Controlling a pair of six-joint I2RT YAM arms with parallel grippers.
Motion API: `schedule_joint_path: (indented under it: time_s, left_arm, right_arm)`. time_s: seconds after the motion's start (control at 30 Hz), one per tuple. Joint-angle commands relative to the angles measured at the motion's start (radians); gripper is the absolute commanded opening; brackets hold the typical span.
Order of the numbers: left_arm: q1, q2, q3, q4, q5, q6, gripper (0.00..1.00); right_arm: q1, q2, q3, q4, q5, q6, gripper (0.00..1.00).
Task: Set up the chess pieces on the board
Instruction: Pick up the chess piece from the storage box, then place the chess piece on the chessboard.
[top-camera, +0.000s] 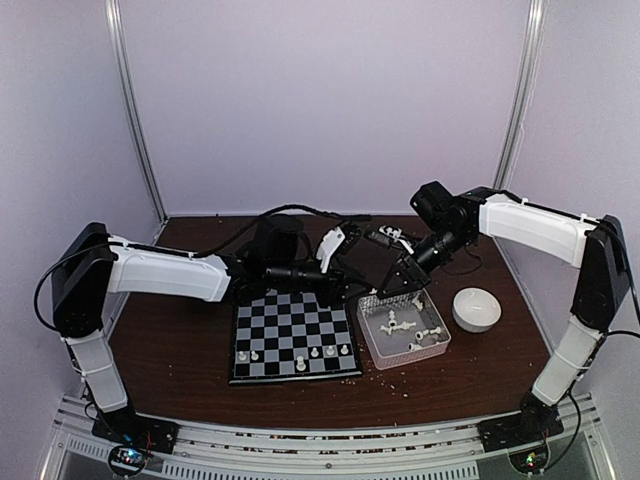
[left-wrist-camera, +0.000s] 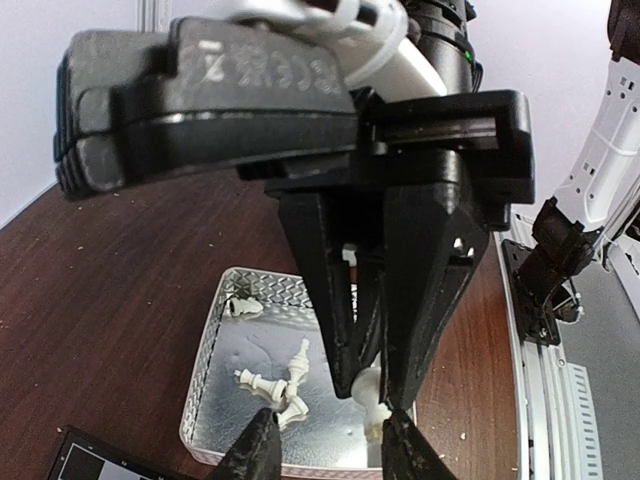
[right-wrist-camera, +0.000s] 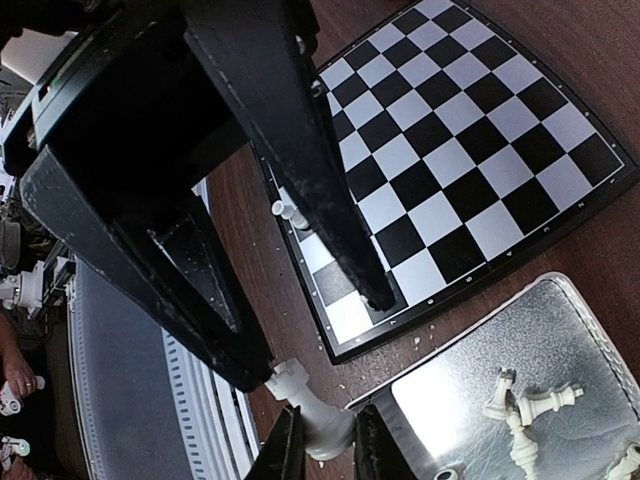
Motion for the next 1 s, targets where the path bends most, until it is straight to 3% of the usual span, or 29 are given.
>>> schedule_joint_path:
  time_s: [0.0, 0.17, 0.3, 0.63, 0.8, 0.97]
  left_arm:
    - [-0.008, 0.02, 0.051, 0.046, 0.055, -0.004, 0.34]
    - [-0.014, 0.028, 0.061, 0.036, 0.088, -0.003, 0.32]
    - [-0.016, 0.022, 0.048, 0.044, 0.104, -0.009, 0.36]
    - [-0.016, 0.041, 0.072, 0.009, 0.081, -0.002, 0.28]
    - [-0.016, 0.039, 0.069, 0.007, 0.09, -0.001, 0.38]
    - [-0.016, 0.033, 0.066, 0.007, 0.081, 0.003, 0.24]
  right_arm:
    - [0.012, 0.005, 0.039, -0.013, -0.031, 0.027, 0.12]
    - [0.014, 0.011, 0.043, -0.012, -0.025, 0.026, 0.12]
    - [0.013, 0.013, 0.045, -0.012, -0.023, 0.022, 0.12]
    - [0.013, 0.006, 0.046, -0.019, -0.042, 0.013, 0.12]
    - [0.014, 0.001, 0.045, -0.021, -0.05, 0.013, 0.12]
    - [0.013, 0.006, 0.043, -0.023, -0.048, 0.008, 0.12]
